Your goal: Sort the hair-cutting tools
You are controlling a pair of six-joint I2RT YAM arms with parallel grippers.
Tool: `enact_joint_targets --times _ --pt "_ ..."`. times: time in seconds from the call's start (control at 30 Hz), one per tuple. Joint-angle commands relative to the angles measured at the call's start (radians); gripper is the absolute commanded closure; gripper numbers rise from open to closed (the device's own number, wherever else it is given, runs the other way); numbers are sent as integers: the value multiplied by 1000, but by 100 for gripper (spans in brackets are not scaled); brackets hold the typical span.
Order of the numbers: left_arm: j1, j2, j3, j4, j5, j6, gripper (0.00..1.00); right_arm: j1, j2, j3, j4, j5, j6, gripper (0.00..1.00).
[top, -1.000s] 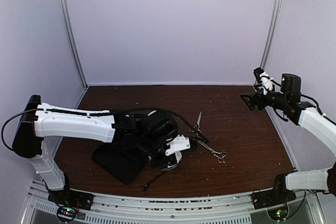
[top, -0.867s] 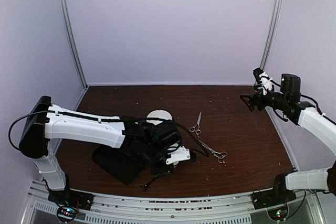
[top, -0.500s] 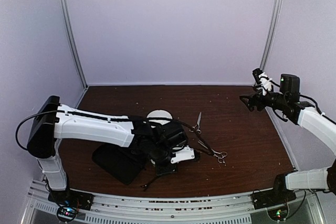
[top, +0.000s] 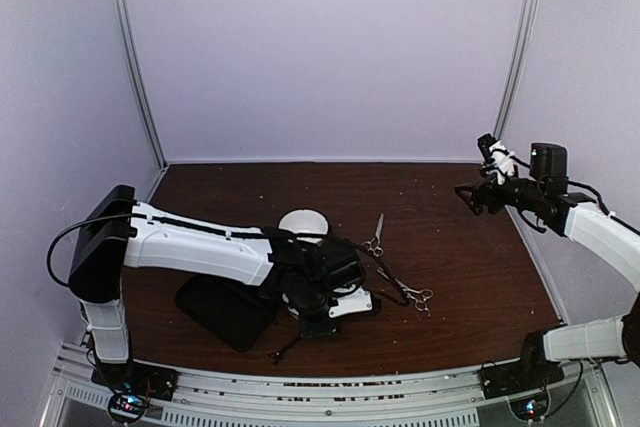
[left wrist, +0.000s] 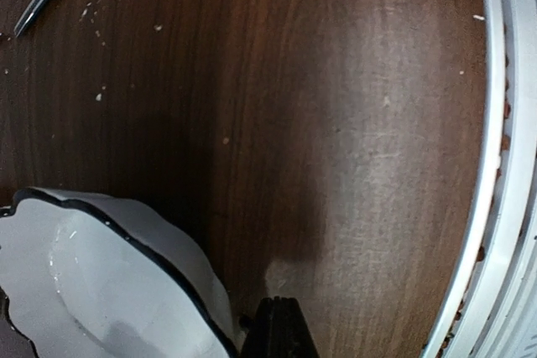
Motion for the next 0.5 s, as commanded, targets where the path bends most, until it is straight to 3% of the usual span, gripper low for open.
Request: enact_joint_targets --times 0.0,0.2,0.47 --pt "-1 5 51 -16 -133 -6 100 -6 6 17 -12 -14 -12 7" --pt "9 48 102 -112 -185 26 100 -7 6 17 -15 -12 -16 7" --pt "39 54 113 -120 -199 32 100 -6 0 19 -20 -9 -20 7"
